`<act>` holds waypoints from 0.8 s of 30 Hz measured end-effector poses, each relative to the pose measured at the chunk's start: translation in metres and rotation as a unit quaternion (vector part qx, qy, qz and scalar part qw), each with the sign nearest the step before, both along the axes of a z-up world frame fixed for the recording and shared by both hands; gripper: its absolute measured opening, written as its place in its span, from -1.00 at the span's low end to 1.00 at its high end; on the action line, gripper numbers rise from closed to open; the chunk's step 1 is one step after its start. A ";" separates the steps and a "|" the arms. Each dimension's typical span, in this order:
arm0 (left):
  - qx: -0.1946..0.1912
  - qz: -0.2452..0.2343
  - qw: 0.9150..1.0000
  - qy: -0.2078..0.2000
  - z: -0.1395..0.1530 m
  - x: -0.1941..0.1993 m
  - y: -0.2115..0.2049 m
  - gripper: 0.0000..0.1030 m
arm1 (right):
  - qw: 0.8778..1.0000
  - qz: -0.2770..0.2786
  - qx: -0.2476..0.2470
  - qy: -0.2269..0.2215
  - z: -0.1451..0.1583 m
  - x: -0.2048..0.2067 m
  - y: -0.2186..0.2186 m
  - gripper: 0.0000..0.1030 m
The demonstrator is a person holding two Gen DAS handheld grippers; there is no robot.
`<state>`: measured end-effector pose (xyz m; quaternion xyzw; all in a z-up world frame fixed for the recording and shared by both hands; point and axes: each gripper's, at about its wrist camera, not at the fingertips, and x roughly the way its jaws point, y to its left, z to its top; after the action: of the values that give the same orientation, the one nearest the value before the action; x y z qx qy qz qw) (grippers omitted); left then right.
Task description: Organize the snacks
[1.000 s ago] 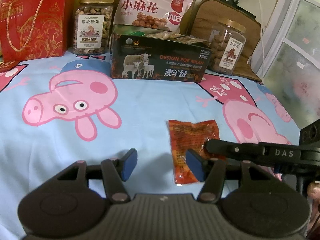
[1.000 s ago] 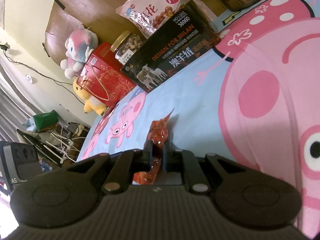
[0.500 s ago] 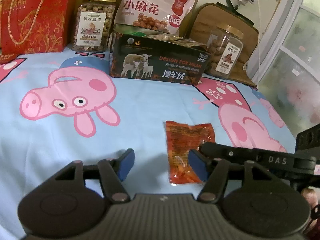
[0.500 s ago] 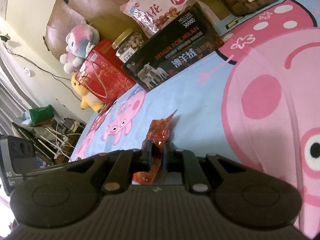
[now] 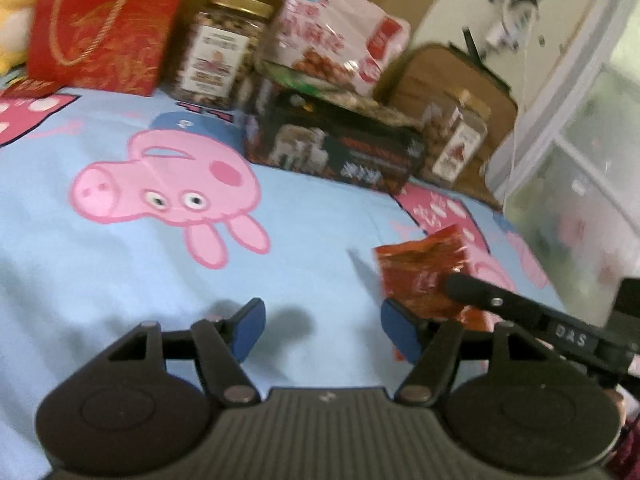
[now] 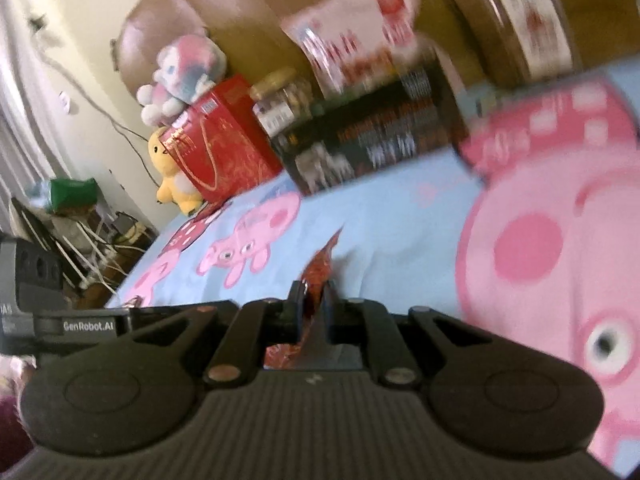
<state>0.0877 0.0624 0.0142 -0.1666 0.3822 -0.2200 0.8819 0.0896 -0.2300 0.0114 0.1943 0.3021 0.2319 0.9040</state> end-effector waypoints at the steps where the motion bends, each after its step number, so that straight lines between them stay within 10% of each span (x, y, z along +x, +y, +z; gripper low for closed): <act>1: -0.011 0.006 1.000 0.002 0.001 -0.001 0.008 0.27 | 0.999 0.001 -0.029 -0.024 0.008 -0.004 0.005 -0.81; 8: -0.055 0.028 0.998 0.021 -0.004 -0.005 0.040 0.30 | 0.979 0.104 -0.147 -0.097 0.019 -0.021 0.052 -0.72; 11: -0.059 0.023 0.998 0.024 -0.007 -0.006 0.040 0.30 | 0.975 0.144 -0.149 -0.080 0.013 -0.020 0.069 -0.22; 24: -0.055 -0.030 0.998 0.031 -0.009 -0.001 0.022 0.30 | 0.994 0.103 -0.040 0.024 0.003 -0.017 0.022 0.13</act>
<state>0.0866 0.0848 0.0051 -0.2101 0.4018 -0.2621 0.8519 0.0725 -0.2080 0.0145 0.1312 0.3512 0.3071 0.8747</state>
